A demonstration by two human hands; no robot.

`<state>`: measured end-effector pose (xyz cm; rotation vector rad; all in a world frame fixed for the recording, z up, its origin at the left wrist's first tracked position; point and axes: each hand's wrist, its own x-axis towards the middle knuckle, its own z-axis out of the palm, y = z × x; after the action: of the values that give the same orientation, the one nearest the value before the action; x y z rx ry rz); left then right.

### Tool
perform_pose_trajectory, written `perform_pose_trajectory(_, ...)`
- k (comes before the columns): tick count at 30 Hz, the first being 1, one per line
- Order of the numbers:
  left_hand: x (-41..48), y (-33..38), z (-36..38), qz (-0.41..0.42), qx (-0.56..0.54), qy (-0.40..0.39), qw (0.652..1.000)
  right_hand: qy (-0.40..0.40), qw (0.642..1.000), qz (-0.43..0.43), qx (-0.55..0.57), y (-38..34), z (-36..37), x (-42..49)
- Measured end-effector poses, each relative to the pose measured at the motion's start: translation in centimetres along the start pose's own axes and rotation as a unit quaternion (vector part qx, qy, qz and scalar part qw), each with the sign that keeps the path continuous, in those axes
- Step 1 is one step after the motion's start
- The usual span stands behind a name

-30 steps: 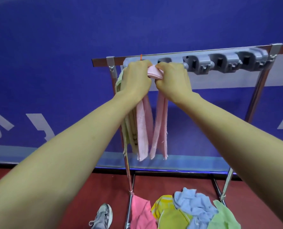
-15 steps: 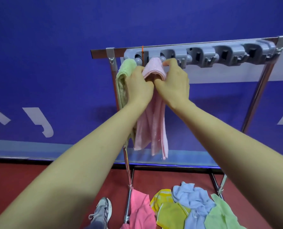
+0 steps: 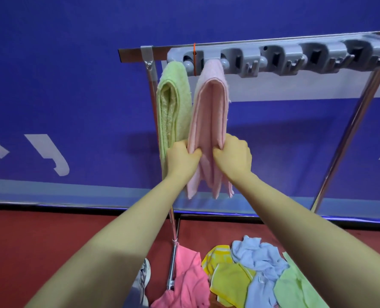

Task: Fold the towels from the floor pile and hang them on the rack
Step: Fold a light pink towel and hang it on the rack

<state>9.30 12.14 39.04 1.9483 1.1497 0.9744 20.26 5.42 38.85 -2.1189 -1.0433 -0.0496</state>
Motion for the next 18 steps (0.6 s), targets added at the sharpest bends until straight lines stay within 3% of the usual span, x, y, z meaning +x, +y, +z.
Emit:
perform_pose_trajectory(8,-3.1,-2.3,1.1,-0.003,-0.009,-0.078,0.997,-0.124,0.992,-0.029,-0.015,2.6,3.0,-5.3)
perform_pose_trajectory(14,-3.6,-3.1,0.5,0.016,0.002,-0.117,0.993,-0.087,0.996,0.007,-0.016,3.4,3.6,-5.8)
perform_pose_trajectory(18,-3.5,-3.7,-0.1,0.030,0.093,-0.072,0.993,-0.075,0.996,0.013,-0.041,3.4,2.8,-6.3)
